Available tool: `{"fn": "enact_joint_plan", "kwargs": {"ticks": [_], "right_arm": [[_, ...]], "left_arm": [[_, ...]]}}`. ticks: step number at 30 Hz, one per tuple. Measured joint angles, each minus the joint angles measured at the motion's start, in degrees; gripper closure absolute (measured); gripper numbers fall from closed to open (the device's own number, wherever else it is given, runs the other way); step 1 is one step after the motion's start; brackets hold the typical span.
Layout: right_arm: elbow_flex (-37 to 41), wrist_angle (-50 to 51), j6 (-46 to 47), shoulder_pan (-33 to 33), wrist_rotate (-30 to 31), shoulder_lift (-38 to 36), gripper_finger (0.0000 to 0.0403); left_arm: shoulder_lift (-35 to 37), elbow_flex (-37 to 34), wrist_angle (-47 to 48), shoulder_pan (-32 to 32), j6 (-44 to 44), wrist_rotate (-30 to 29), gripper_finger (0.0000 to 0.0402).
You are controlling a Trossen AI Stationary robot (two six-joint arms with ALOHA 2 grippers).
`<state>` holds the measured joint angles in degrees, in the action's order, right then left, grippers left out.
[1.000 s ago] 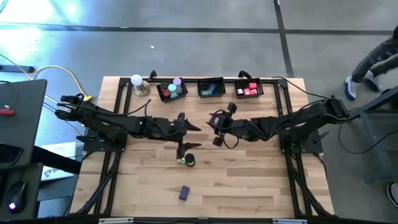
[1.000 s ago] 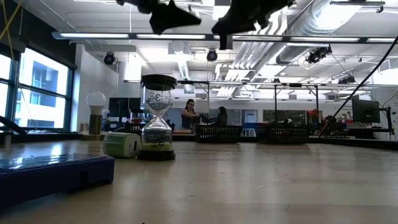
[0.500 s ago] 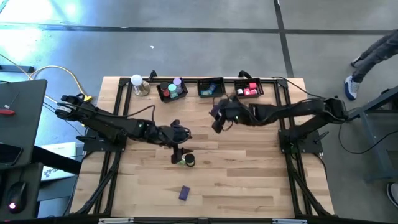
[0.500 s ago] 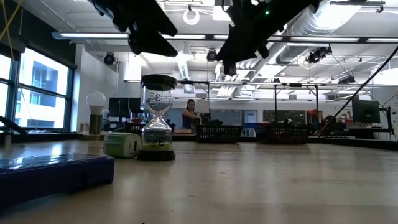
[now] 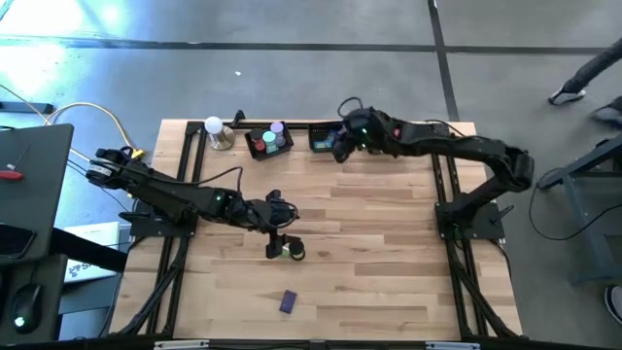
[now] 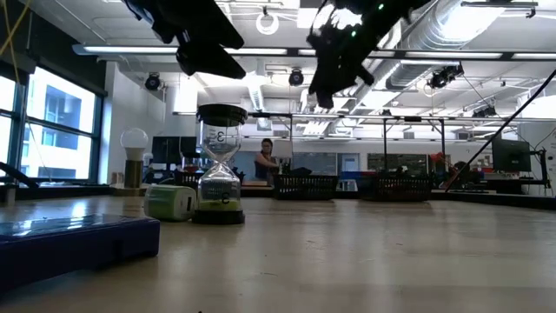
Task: Pick & Place Office items
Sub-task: Put the top purple digital clock into the middle black bin
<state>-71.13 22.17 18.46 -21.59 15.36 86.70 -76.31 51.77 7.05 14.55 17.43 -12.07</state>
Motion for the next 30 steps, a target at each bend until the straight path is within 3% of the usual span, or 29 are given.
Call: {"fn": "enact_joint_plan", "kwargs": {"ticks": [7,14,30], "right_arm": [[-4.73,0.08,-0.04,-7.17,-5.83,12.00,0.0260],[-10.27,0.05,-0.43,-10.12,-8.32,22.35,0.0260],[-11.69,0.25,-0.32,-13.09,-8.30,27.21,0.0259]], "left_arm": [[-0.02,0.00,0.81,0.00,-0.02,0.01,0.0106],[-0.02,-0.02,2.85,0.00,-0.04,0.02,0.0106],[-0.03,-0.02,5.60,0.00,0.00,0.03,0.0106]]}}
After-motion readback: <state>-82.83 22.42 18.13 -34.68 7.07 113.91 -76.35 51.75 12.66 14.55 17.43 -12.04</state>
